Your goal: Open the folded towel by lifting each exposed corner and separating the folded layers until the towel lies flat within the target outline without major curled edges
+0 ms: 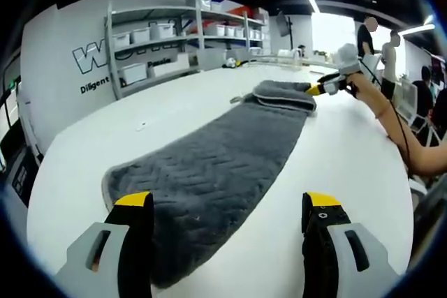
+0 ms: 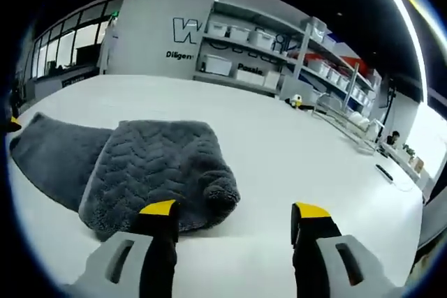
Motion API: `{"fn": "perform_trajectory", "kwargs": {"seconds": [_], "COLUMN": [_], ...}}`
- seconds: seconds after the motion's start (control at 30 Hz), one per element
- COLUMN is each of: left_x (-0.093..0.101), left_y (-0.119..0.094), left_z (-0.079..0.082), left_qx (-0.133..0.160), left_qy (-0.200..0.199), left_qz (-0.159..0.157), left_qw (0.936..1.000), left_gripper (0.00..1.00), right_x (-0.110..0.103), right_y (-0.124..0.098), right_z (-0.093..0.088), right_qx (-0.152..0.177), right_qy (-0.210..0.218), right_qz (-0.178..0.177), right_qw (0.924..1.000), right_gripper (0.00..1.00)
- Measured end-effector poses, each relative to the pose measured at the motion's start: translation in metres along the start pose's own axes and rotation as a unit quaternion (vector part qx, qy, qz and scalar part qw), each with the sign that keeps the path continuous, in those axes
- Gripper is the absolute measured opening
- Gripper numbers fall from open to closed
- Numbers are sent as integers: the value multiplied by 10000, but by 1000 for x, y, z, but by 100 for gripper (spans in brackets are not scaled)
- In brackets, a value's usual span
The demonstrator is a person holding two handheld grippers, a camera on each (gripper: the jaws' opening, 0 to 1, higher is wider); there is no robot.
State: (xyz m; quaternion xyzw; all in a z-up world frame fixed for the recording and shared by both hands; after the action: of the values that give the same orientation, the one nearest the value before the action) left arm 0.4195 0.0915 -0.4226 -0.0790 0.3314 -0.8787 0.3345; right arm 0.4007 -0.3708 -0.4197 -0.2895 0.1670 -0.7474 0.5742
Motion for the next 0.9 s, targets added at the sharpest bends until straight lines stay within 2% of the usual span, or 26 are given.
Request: {"fn": "perform_trajectory", "kwargs": {"seconds": [0.3, 0.43, 0.53, 0.63, 0.77, 0.9], "left_x": [0, -1, -1, -1, 0, 2], "left_y": [1, 0, 0, -1, -2, -3], "left_z": [0, 0, 1, 1, 2, 2], "left_qx": [-26, -21, -16, -6, 34, 52], "left_qy": [15, 15, 16, 20, 36, 67], "left_qz": [-14, -22, -27, -32, -38, -49], "left_qw": [10000, 10000, 10000, 10000, 10000, 10000], "left_gripper": [86, 86, 86, 86, 86, 86], "right_x": [-7, -18, -25, -31, -43, -47], "right_y": [-9, -13, -14, -15, -20, -27], "right_z": [7, 20, 26, 29, 32, 28], "right_qx": [259, 738, 813, 835, 1034, 1235], "right_qy": [-103, -87, -347, -658, -1118, -1576], "right_qz": [182, 589, 707, 783, 1157, 1344], "right_qw": [9994, 9955, 9936, 9912, 9815, 9705], "right_gripper": [84, 92, 99, 99, 99, 99]}}
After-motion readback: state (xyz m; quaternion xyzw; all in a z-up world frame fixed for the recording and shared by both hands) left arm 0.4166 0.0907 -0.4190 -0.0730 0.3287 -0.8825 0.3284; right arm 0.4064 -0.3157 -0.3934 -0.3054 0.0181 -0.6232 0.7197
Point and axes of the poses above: the point that each gripper's makers call its tool centre point, and the gripper's own axes: y roughly forward along the fingers, x roughly to its right, z roughly out of its top, the point moved 8 cm from there along -y, roughly backward along the fingers, and after that the axes turned 10 degrees about -x, right-handed, at the moved point
